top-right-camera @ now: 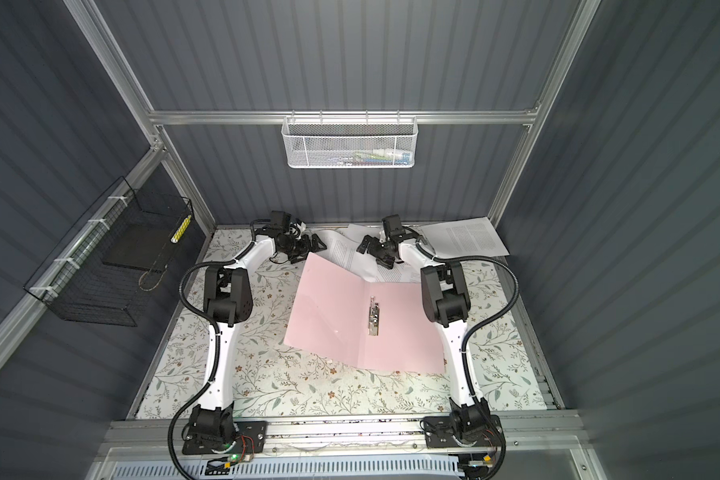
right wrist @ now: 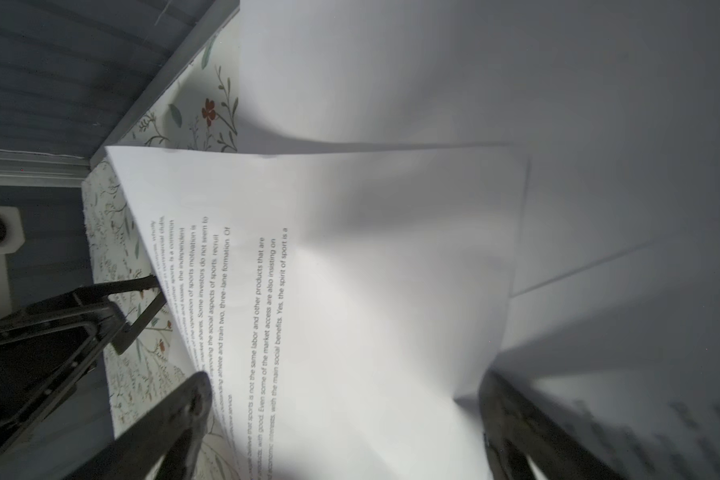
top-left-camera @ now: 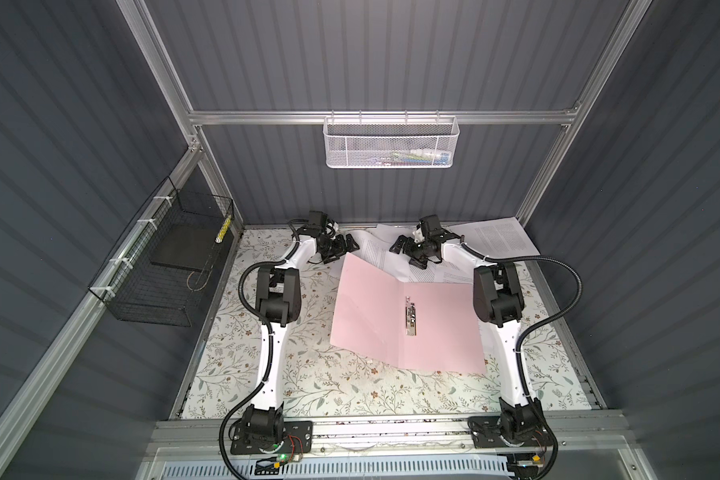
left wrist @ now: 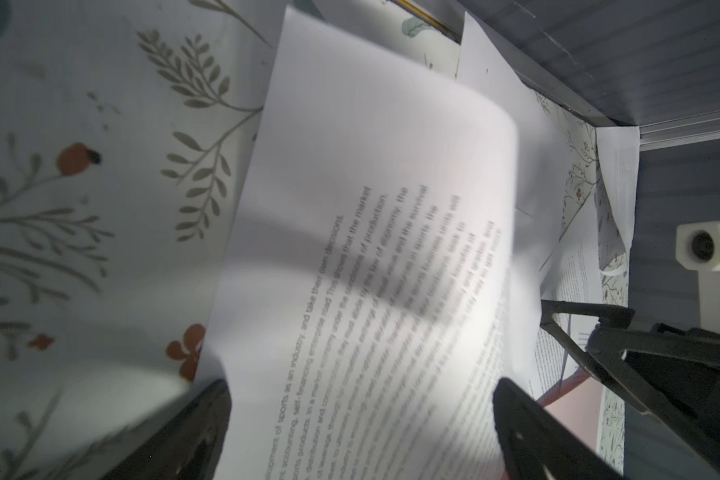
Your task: Put the files into the folder
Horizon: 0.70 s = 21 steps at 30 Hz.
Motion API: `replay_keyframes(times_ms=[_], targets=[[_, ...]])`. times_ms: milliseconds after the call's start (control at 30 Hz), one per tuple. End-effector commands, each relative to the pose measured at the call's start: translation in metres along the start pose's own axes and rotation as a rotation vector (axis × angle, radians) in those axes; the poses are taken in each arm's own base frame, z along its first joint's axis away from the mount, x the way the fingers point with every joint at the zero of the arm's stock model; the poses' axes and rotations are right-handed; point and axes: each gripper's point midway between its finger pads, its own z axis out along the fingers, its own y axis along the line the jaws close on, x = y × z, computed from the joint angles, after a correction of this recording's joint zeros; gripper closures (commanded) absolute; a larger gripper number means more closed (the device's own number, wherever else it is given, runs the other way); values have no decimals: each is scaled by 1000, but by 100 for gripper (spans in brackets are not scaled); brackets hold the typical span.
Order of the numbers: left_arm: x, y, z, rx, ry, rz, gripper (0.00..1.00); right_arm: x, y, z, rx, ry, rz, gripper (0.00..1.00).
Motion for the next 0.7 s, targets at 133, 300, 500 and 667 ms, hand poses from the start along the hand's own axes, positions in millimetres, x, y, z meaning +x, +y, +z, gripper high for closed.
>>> replay_keyframes(times_ms=[133, 300, 500, 667], targets=[[87, 57, 47, -121, 266, -163, 1, 23, 37, -7, -268, 67, -53, 1], [90, 63, 47, -149, 272, -168, 1, 32, 39, -21, -358, 64, -37, 1], [92, 71, 49, -173, 279, -187, 1, 49, 32, -29, -398, 92, -16, 1], [81, 75, 45, -175, 246, -204, 1, 56, 14, -35, -329, 68, -12, 1]])
